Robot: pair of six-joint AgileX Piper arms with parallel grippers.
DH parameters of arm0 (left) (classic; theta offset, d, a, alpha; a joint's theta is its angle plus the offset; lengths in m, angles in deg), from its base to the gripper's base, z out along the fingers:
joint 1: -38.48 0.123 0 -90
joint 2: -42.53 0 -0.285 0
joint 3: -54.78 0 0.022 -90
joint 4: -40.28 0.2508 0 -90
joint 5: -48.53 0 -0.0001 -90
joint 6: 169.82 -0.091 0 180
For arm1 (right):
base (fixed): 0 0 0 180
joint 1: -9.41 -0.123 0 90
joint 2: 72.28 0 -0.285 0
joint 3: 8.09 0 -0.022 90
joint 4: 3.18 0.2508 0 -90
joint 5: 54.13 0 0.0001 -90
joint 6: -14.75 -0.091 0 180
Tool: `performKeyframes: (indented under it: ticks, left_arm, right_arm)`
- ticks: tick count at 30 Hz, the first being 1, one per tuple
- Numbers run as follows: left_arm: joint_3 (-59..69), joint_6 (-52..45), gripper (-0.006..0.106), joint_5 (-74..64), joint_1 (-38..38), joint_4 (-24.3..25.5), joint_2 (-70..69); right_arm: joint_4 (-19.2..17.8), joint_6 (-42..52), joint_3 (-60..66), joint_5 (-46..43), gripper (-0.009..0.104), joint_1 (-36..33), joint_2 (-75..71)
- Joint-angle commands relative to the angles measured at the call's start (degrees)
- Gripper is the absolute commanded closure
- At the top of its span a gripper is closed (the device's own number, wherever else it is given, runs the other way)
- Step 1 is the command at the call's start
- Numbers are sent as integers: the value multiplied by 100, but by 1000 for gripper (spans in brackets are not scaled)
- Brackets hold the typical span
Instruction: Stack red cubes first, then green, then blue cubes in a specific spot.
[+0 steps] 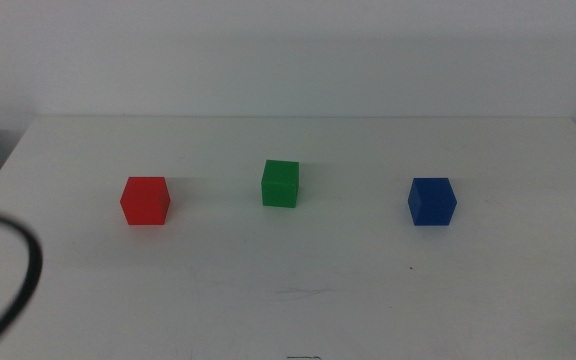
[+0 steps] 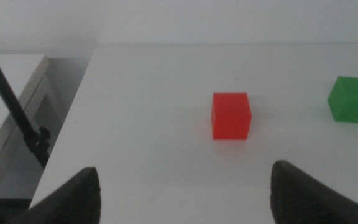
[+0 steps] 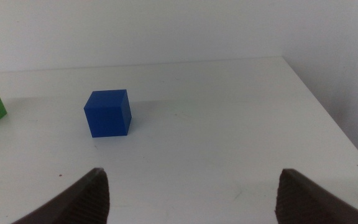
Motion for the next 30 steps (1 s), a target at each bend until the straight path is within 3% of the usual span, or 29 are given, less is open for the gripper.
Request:
performKeyframes:
  ticks: [1, 11, 18, 23, 30]
  left_arm:
    - [-447, 19, 7, 529, -138, -45, 452]
    - [-670, -5, 7, 2804, -576, 13, 1704]
    - [-1482, -5, 7, 1567, -570, 56, 2430]
    - [-2292, 0, 7, 516, -570, 482, 3049]
    - [-2589, 0, 7, 51, -570, 517, 3427]
  right_arm:
    - [-54, 71, -101, -447, 22, 34, 78]
    - [-54, 71, -101, -447, 22, 34, 78]
    - [-54, 71, -101, -447, 22, 34, 78]
    - [-54, 71, -101, -447, 22, 34, 78]
    - [-54, 71, -101, -447, 22, 34, 78]
